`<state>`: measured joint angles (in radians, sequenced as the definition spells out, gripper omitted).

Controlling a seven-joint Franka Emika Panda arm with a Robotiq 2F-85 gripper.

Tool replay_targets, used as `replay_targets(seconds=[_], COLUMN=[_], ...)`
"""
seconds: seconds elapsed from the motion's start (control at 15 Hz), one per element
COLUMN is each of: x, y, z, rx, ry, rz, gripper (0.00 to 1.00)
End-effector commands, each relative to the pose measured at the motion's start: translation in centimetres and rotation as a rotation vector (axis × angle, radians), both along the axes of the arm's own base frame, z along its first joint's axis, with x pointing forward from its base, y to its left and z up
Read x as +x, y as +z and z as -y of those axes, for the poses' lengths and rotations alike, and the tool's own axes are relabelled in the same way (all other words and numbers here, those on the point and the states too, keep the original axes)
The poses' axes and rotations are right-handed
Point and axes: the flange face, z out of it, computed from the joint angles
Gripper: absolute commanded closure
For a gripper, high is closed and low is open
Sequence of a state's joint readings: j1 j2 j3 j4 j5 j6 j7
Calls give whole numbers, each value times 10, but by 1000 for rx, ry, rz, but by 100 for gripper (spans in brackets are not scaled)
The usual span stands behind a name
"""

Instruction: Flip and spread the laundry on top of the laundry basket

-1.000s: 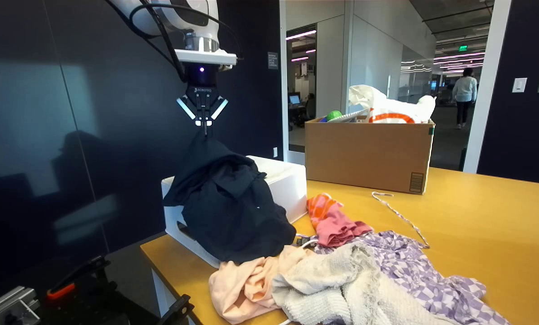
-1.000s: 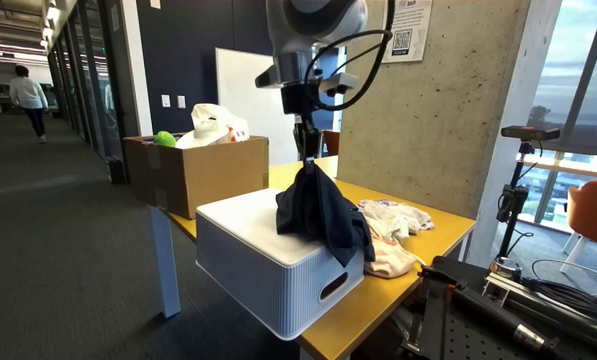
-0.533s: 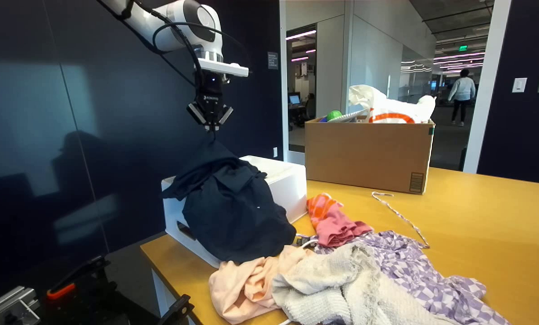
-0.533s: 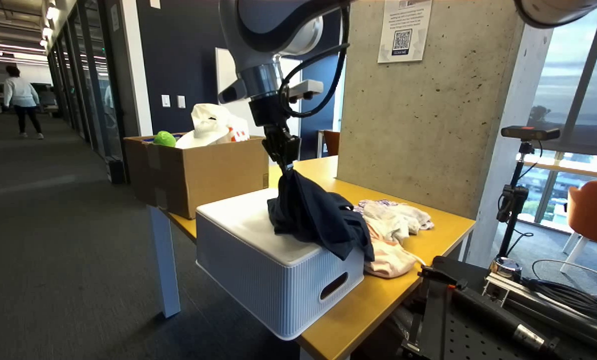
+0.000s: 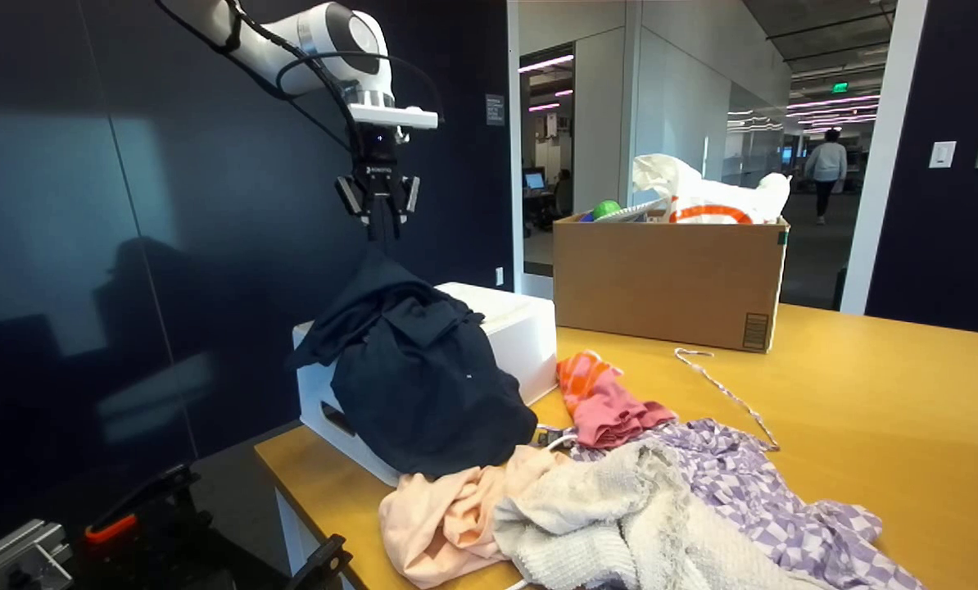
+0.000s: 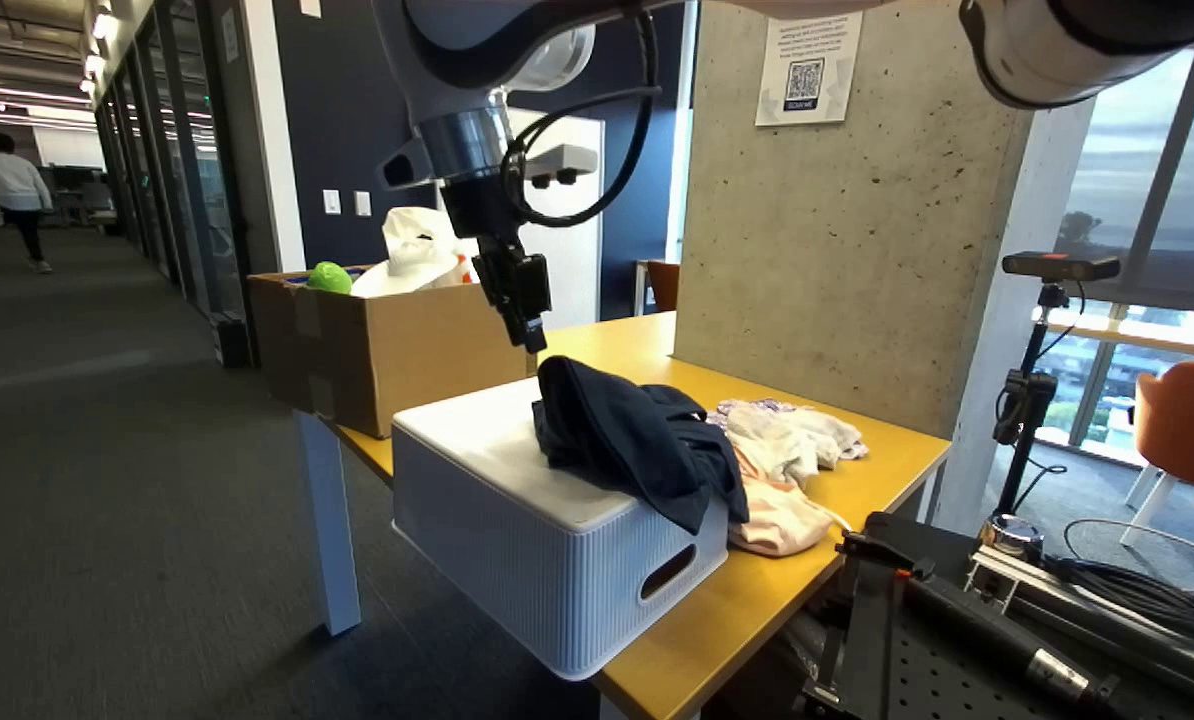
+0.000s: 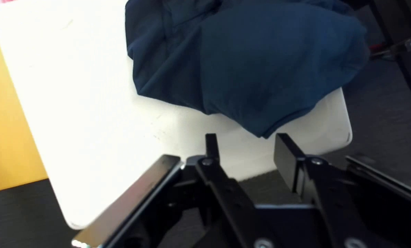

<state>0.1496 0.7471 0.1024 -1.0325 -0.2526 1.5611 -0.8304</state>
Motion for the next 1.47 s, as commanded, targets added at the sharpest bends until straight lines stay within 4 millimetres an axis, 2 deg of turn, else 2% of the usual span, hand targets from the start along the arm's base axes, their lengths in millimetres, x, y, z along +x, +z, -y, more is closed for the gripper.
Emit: replay_targets(seconds=[0.0,0.2,0.33,0.47,0.6,0.73,1.0,1.2,1.27,1.4], x=[-15,-37,-56,-73,-90,-105,-135,-163,-135,-150], y=[63,102,120,129,122,106,52,13,22,3], z=[-15,-8,8,26,45,59,88,99,95,99], rx=[-53,-137,-202,-269,-332,-368,-372,-372,-368,-371], ry=[-155,-248,-313,-394,-452,-471,-495,-541,-522,-541], rz=[120,223,276,311,312,289,242,273,223,231], gripper=[23,0,0,0,0,0,0,0,0,0])
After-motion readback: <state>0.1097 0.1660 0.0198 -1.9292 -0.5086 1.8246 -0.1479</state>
